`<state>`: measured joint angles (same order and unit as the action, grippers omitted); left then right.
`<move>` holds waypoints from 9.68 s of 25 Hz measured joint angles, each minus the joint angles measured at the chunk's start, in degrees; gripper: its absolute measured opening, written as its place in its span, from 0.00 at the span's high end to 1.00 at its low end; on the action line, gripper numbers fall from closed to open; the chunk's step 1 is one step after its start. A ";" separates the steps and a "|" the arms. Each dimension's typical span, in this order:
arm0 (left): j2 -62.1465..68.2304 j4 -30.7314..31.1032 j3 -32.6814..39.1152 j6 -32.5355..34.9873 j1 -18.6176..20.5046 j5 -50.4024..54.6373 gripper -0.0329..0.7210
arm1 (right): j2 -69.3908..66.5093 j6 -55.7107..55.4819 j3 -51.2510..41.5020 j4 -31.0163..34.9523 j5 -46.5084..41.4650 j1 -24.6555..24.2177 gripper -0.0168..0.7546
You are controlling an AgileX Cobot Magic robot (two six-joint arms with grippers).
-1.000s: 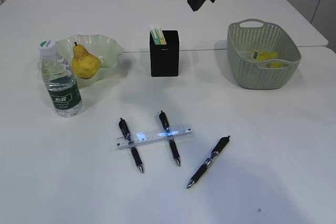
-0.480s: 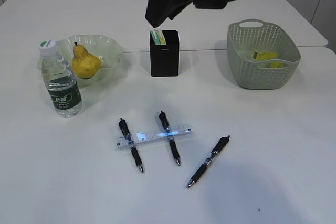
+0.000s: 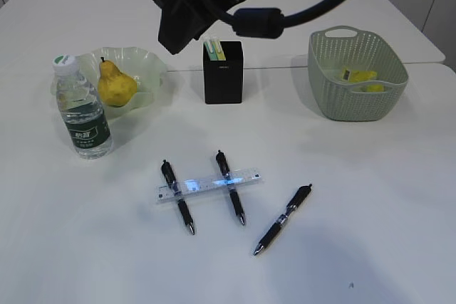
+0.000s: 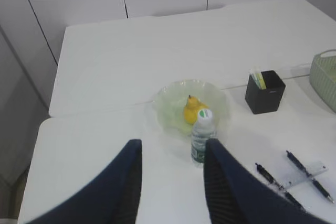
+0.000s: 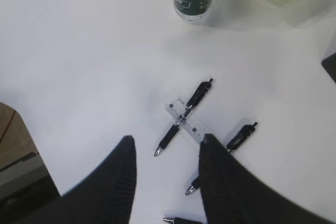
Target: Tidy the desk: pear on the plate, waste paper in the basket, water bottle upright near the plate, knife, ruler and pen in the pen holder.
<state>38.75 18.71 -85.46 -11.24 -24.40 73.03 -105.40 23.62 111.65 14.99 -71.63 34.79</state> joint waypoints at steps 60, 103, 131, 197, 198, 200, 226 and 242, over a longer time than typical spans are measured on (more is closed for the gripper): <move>-18.27 -0.73 19.04 0.32 0.00 0.36 0.59 | -22.01 37.35 0.00 -5.11 1.24 0.76 0.32; -18.27 0.46 19.04 0.32 0.00 0.36 0.59 | -26.51 31.37 0.00 -9.42 7.09 0.76 0.31; -18.27 2.55 19.04 0.32 0.00 0.36 0.59 | -28.93 42.64 0.11 -9.55 4.89 0.76 0.31; -18.27 3.17 19.04 0.32 0.00 0.36 0.59 | -32.44 42.87 0.11 -6.90 7.69 0.76 0.42; -18.27 3.26 19.04 0.32 0.00 0.36 0.59 | -32.44 42.87 0.11 -6.90 7.69 0.76 0.46; -18.27 3.40 19.04 0.32 0.00 0.36 0.59 | -32.44 42.87 0.11 -6.90 7.69 0.76 0.56; -18.27 3.54 19.04 0.32 0.00 0.36 0.59 | -32.56 32.66 13.43 -4.76 1.76 0.76 0.59; -18.27 3.54 19.04 0.32 0.00 0.36 0.59 | -32.56 5.46 31.22 -4.76 0.23 0.76 0.59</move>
<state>20.48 22.24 -66.42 -10.93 -24.40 73.40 -137.96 29.07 142.87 10.23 -71.40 35.55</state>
